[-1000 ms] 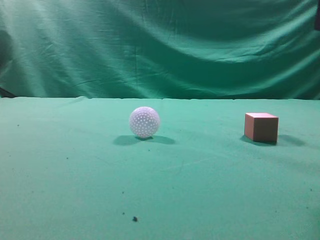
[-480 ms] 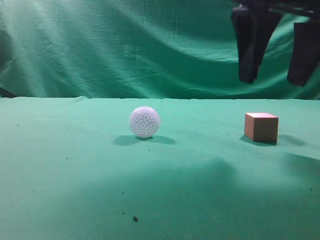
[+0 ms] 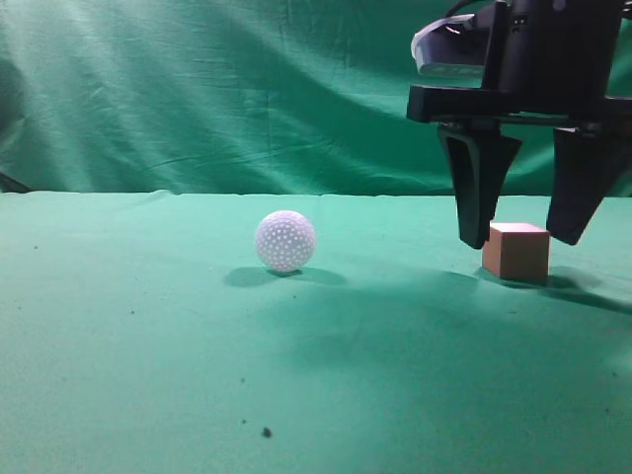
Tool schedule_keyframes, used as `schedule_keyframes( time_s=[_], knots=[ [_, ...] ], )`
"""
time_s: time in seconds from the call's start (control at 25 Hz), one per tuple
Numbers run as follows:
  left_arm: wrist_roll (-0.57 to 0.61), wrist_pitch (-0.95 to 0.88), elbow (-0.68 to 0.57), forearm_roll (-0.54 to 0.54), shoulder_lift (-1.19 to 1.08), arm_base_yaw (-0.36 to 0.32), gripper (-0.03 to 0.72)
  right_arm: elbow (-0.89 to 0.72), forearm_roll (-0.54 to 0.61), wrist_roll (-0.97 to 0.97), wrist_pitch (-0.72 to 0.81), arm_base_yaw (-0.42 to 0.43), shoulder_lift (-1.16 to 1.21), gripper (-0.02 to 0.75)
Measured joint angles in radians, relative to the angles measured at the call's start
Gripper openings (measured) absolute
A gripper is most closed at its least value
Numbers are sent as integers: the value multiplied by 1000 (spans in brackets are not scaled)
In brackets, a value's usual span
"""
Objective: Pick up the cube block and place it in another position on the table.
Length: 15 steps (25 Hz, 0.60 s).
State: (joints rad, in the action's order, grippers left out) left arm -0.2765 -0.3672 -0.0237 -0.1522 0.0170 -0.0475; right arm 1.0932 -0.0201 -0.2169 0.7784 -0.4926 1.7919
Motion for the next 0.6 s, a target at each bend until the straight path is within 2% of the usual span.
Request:
schedule_keyframes(
  time_s=[0.08,0.12,0.28,0.44,0.6],
  knots=[
    [0,0,0,0,0,0,262,2,-1,-14,-8,0,2,226],
    [0,0,0,0,0,0,262,5,0,-18,-10,0,2,205],
    [0,0,0,0,0,0,262,64,5,-25,29,45,2,216],
    [0,0,0,0,0,0,262,196,5,-27,60,124,2,216],
    [0,0,0,0,0,0,262,299,2,-25,-8,192,24,216]
  ],
)
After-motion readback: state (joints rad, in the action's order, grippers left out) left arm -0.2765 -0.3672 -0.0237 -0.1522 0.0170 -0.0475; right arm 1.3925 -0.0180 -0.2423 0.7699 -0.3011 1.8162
